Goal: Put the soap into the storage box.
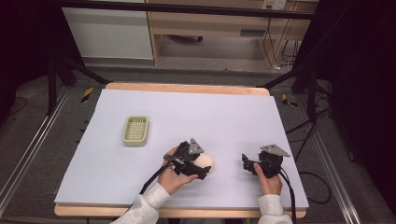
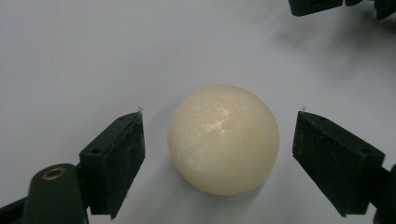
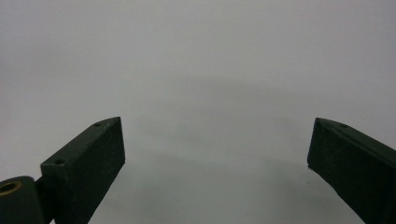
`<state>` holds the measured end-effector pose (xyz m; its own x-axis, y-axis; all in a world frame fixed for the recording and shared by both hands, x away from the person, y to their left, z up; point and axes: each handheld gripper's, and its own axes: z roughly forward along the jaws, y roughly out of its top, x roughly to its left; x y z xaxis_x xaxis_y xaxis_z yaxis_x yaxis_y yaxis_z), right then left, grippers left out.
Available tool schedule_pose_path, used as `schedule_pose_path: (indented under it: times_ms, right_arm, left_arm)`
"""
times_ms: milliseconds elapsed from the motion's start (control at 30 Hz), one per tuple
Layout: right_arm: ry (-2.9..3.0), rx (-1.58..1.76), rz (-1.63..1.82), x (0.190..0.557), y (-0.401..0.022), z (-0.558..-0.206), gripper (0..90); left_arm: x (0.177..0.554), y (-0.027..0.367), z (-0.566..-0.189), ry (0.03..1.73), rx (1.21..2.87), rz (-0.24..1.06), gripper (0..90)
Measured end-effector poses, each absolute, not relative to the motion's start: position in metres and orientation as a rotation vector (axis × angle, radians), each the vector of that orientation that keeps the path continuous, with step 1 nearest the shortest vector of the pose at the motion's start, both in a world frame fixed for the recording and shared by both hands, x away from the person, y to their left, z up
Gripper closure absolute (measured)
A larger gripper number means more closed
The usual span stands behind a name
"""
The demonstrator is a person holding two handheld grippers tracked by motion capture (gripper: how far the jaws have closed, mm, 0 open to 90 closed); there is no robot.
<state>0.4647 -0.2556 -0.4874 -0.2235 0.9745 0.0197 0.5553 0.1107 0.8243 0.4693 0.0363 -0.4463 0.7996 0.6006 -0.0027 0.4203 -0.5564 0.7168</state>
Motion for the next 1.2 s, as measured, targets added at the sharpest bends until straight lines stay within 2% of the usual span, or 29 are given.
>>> schedule_pose_path:
  times_ms: [600, 1200]
  right_arm:
    - [1.845, 1.488, 0.991, 0.465, -0.256, -0.487, 4.4]
    - [1.847, 1.486, 0.996, 0.465, -0.256, -0.487, 4.4]
  left_arm:
    - [0.475, 0.024, -0.458, 0.760, 2.276, 0.292, 16.8]
    - [0.478, 0.019, -0.464, 0.765, 2.309, 0.292, 22.4]
